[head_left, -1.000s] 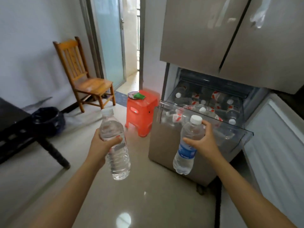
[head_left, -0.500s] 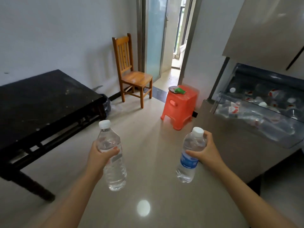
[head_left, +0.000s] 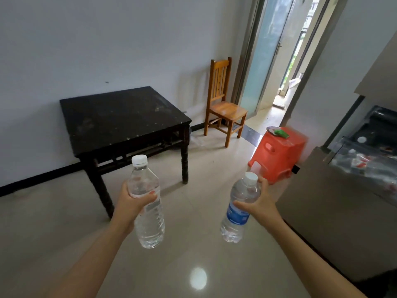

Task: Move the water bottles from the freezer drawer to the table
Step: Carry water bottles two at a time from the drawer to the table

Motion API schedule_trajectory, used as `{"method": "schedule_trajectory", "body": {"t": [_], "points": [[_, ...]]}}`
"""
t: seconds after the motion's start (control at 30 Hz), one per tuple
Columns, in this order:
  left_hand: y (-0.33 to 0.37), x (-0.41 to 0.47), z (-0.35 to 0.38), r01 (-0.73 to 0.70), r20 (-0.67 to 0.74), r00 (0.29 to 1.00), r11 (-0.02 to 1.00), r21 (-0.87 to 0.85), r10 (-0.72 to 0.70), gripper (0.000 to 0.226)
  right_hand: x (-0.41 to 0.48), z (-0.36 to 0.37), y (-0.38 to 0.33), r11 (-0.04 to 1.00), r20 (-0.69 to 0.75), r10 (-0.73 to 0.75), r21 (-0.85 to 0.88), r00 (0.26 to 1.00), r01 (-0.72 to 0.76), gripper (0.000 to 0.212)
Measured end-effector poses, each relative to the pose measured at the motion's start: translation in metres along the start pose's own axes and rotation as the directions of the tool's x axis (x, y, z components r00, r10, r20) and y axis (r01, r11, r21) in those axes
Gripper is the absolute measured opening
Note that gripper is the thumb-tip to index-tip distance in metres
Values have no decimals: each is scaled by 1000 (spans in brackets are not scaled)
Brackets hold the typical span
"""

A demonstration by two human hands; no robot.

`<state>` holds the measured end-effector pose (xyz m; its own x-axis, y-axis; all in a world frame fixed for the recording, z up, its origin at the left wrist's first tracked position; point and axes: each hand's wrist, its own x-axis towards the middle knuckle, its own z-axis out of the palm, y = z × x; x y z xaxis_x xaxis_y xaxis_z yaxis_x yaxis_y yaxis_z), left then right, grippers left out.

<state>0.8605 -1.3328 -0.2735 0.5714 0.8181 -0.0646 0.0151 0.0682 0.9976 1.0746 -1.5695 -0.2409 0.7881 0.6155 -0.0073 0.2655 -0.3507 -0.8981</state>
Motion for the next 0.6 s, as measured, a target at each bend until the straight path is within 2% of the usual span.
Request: {"method": "schedule_trajectory", "body": {"t": [0.17,0.27,0.4,0.47,0.6], "points": [[-3,-47,-49,15,-61,998,1000,-10,-15,79,-40,45,-21,999,102,0,-47,995,4,79],[-1,-62,-84,13,-167,986,998,-54,-22,62,-50,77,-36,999,178,3,-53,984,6,78],[3,-65,-140,-32,-221,975,996,-80,14,83,-53,125,-58,998,231,-31,-40,972,41,78],[6,-64,-174,-61,-255,966,993,-98,34,78,-51,156,-76,997,239,-56,-42,969,68,76],[13,-55,-248,-102,-233,969,993,-62,85,70,-46,220,-109,995,241,-72,-54,968,88,76]]}}
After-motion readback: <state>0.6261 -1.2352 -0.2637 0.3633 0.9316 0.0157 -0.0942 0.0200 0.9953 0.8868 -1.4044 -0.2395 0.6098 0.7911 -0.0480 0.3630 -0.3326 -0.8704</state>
